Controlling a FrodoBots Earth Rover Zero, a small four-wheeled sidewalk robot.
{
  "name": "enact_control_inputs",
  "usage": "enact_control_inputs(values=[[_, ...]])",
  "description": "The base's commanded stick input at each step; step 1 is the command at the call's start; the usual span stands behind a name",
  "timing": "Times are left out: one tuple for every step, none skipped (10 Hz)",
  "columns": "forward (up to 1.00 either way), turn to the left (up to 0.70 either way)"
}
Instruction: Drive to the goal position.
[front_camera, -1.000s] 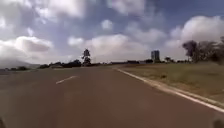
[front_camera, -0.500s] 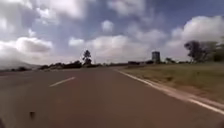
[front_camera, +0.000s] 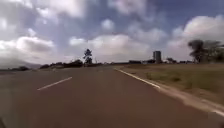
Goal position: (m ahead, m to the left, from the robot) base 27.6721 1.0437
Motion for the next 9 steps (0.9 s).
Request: enact_control_inputs(values=[[1.00,0.00],[1.00,0.00],[1.00,0.00],[1.00,0.00],[1.00,0.00],[1.00,0.00],[1.00,0.00],[1.00,0.00],[1.00,0.00]])
